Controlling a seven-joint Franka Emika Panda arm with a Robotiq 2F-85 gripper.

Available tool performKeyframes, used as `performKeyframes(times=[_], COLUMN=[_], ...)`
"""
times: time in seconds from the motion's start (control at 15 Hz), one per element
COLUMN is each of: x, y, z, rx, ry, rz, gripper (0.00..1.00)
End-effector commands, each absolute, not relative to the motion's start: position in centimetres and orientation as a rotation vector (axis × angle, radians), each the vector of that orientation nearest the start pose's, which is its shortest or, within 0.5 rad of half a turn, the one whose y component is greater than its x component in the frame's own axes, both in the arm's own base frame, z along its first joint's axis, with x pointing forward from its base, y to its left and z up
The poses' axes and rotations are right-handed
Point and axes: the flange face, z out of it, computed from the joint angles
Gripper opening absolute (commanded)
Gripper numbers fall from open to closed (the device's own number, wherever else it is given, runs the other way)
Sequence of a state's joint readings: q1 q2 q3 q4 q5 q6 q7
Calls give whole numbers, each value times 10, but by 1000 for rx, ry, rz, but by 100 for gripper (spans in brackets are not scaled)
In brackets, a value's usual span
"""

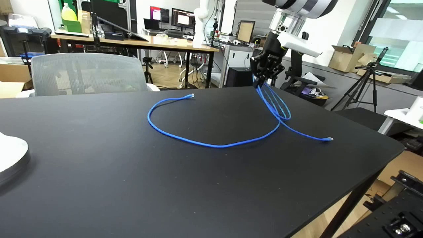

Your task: Move the cable to the right.

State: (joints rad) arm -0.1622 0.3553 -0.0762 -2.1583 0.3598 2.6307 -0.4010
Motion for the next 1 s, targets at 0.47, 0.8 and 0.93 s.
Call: performKeyframes(times=[0.47,0.8,0.93], x=[608,595,587], y=[-125,-65,-43], z=[237,258,265], rx=[-2948,-3015,-3029], ry=[294,-5,-111], rz=[-228,-109,-31], gripper=[72,100,100])
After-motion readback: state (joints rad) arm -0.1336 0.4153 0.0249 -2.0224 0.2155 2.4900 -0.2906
